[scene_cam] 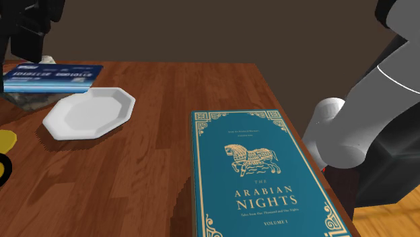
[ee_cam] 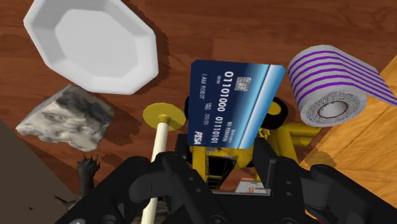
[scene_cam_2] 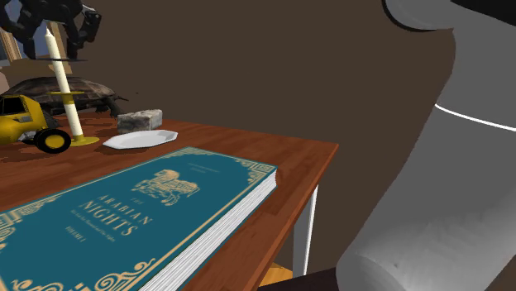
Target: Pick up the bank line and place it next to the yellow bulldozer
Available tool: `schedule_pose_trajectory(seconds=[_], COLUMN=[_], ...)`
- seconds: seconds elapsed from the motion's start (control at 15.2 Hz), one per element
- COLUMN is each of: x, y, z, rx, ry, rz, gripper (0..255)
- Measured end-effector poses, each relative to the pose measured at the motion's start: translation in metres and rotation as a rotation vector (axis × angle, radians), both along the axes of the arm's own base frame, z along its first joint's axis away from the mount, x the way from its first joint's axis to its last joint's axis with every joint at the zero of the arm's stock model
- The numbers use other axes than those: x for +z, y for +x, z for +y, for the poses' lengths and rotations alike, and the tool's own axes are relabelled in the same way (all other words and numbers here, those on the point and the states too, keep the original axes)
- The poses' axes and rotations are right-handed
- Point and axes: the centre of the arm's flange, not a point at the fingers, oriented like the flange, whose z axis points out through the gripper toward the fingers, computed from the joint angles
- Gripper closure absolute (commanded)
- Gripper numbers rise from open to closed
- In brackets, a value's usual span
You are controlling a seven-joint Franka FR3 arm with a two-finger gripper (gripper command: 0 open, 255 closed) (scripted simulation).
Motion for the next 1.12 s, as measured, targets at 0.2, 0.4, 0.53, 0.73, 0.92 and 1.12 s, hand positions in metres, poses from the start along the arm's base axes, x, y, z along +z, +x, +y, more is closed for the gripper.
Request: schedule_pose_trajectory(seconds=[0.2, 0.4, 0.53, 0.73, 0.92, 1.12], x=[-0.001, -0.011, -0.021, -0.036, -0.051, -0.068], y=[-0.004, -0.004, -0.004, -0.003, -0.002, -0.003], z=[0.039, 0.047, 0.048, 0.048, 0.049, 0.049], rx=[0.0, -0.004, -0.004, -0.004, -0.004, -0.004], ry=[0.0, 0.002, 0.002, 0.002, 0.002, 0.002], rz=[0.0, 0.0, 0.0, -0.001, 0.0, 0.0], gripper=[255, 255, 255, 255, 255, 255])
